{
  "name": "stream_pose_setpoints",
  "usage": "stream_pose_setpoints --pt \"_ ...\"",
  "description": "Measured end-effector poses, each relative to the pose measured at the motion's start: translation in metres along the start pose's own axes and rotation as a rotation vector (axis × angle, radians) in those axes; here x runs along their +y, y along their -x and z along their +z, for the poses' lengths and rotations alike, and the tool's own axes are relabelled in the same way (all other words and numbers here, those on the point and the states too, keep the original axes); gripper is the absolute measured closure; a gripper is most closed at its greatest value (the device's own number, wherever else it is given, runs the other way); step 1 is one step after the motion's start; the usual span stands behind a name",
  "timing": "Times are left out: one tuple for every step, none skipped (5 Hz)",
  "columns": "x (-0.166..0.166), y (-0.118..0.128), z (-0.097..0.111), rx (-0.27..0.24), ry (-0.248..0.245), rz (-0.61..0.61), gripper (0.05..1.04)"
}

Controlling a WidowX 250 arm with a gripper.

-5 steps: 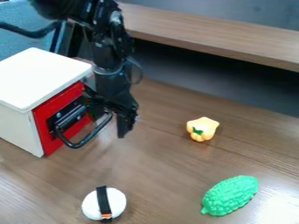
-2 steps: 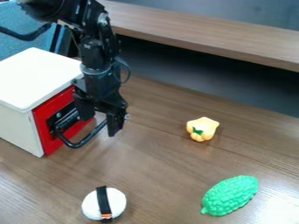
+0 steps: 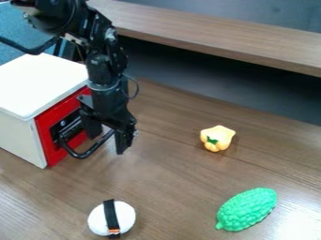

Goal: Open the drawer

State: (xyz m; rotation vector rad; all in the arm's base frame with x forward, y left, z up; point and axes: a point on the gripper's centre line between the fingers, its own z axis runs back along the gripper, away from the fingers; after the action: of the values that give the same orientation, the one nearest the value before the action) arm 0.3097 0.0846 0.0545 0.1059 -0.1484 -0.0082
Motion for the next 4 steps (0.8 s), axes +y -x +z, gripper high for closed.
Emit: stream_pose_setpoints --pt "-0.007 0.003 -0.014 0.013 0.044 0.008 0.083" --pt "-0.016 0.002 -0.016 -0.005 0.09 0.002 0.084" --pt "-0.041 -0.002 -0.015 -0.018 0.131 -0.056 0.084" --pt "-0.078 -0.003 -0.013 -0.015 0.144 -0.159 0.084"
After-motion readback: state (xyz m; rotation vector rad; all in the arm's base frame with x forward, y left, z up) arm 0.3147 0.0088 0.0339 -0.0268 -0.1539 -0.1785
